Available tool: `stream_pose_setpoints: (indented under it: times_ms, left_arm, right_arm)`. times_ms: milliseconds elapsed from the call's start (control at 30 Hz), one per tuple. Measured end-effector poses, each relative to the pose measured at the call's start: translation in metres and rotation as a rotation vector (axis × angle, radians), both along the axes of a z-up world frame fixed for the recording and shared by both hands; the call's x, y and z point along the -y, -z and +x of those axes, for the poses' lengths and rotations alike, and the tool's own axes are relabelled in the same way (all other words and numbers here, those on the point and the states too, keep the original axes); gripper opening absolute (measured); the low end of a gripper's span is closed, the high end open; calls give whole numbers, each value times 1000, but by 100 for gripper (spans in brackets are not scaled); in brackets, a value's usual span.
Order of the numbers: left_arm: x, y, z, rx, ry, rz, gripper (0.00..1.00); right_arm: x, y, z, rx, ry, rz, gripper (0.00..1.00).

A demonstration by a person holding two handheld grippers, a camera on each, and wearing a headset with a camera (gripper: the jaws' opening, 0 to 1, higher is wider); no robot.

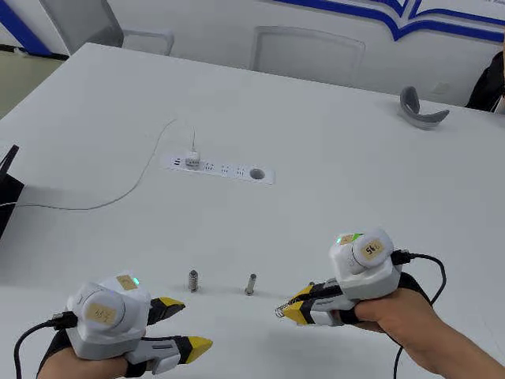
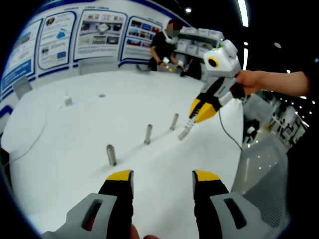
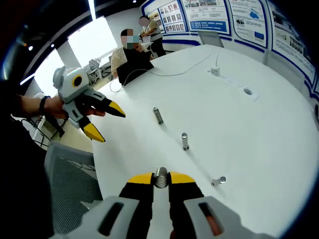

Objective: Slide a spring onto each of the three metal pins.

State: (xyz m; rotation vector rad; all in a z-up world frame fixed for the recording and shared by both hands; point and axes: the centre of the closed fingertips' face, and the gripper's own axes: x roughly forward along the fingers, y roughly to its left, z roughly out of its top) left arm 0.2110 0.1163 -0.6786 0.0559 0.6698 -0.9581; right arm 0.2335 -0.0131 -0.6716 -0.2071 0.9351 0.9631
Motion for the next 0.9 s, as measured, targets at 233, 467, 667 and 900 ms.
stream_pose_setpoints:
  times_ms: [233, 467, 667, 900]
  left_arm:
    - [-7, -3, 3, 4, -31, -5, 52]
    - [-13, -1, 3, -1, -49, 0, 56]
    - [-18, 1, 0, 3, -40, 22, 59]
    - [-20, 3, -3, -8, -51, 19, 61]
  right_arm:
    - [-4, 6, 13, 0, 14, -43, 12]
    - [-9, 12, 22, -2, 18, -64, 12]
    - [-12, 17, 32, -2, 21, -84, 12]
    - [-18, 15, 46, 8, 13, -91, 12]
